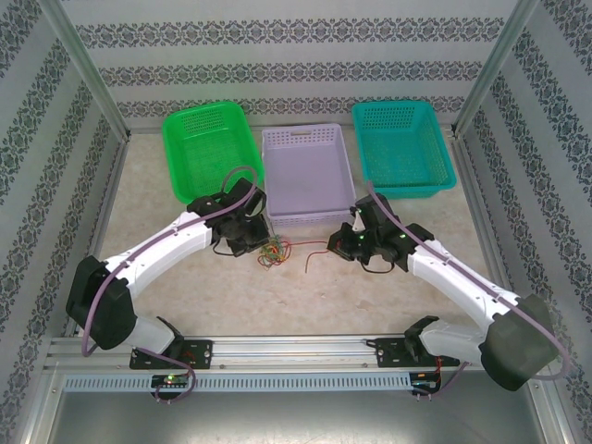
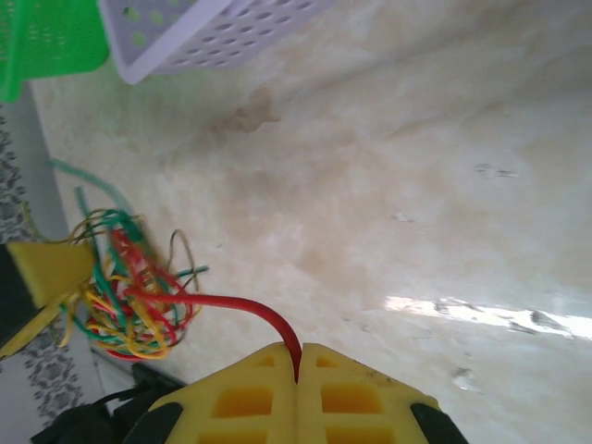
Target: Untangle the cables
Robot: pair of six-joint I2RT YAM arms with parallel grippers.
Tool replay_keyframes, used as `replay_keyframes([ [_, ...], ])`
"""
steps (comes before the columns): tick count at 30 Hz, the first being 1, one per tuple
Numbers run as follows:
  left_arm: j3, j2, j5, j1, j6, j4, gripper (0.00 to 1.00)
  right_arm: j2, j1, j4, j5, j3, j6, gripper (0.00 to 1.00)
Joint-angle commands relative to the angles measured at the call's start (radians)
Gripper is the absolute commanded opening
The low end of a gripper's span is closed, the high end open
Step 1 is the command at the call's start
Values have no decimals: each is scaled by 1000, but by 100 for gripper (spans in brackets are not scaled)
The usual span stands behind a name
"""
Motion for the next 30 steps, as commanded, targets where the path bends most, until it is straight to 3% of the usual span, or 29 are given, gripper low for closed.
replay_keyframes([
  [1,24,-16,-178,2,93,-213,0,-58,-74,-134,96,-7,-71,0],
  [10,23,-19,-379,3,205,-324,0,-51,-179,-278,156,74,-234,0],
  [17,28,35,-516,5,246,-417,0,-92,-347,-368,212,114,-309,0],
  [22,20,51,-492,5,253,-372,0,-63,-358,-385,156,154,-352,0],
  [28,51,91,-387,4,227,-310,0,-97,-346,-389,119,146,-333,0],
  [30,77,109,-345,5,210,-302,7,-111,-344,-385,97,152,-321,0],
])
